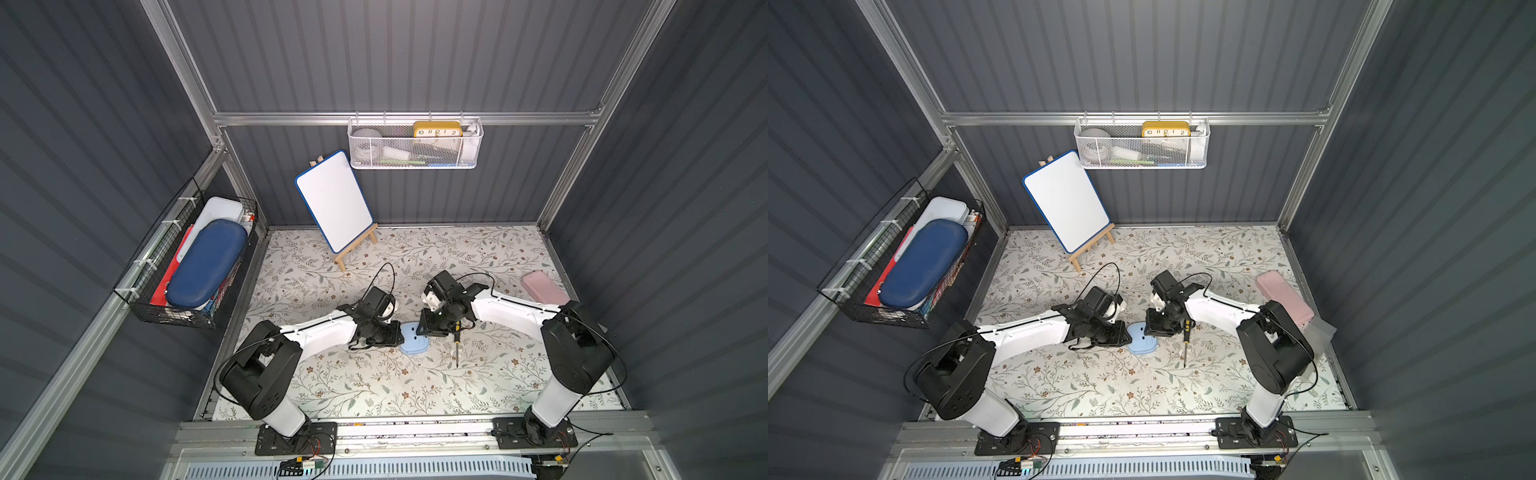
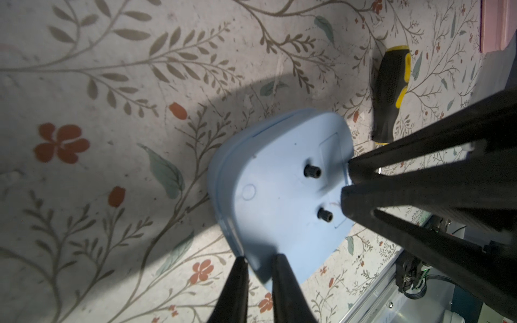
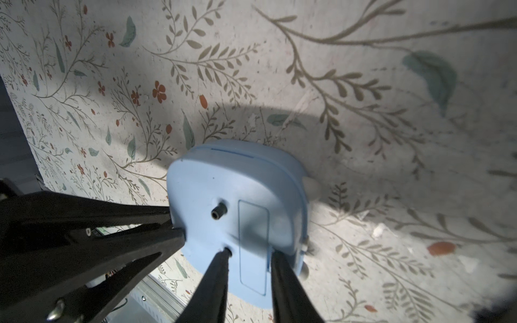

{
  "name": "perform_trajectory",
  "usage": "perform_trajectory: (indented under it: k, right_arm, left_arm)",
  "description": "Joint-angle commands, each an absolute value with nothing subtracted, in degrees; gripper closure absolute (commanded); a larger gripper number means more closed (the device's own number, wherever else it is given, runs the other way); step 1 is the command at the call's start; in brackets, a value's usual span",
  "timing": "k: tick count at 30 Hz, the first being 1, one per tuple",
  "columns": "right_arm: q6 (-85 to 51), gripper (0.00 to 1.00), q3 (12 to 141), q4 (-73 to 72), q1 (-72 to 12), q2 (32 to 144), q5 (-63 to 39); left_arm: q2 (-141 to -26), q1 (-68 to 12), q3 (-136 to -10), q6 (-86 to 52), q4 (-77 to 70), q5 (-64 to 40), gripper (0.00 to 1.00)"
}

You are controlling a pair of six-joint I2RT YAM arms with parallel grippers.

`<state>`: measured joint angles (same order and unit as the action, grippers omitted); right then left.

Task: Remove the battery from the alarm
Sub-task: Remove the cover from the alarm.

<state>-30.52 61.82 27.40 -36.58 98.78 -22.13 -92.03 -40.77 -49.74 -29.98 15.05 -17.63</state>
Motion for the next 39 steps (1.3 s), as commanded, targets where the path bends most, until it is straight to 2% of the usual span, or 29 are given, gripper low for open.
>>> perform_trajectory:
  k: [1, 20, 39]
  right_arm:
    - [-30.02, 0.68, 61.7, 23.12, -40.46, 101.38, -28.11]
    - [-30.96, 0.69, 61.87, 19.69, -41.65, 100.81, -33.26]
    - [-31.63, 0.69, 62.4, 18.9, -42.25, 98.27, -34.17]
  left_arm:
    - [-93.6, -41.84, -50.93, -28.08, 11.68, -19.43, 0.8]
    - [-94.03, -41.88, -50.36, -28.13, 11.07, -19.48, 0.8]
    - [-94.4, -41.99, -50.53, -28.01, 11.51, -19.25, 0.81]
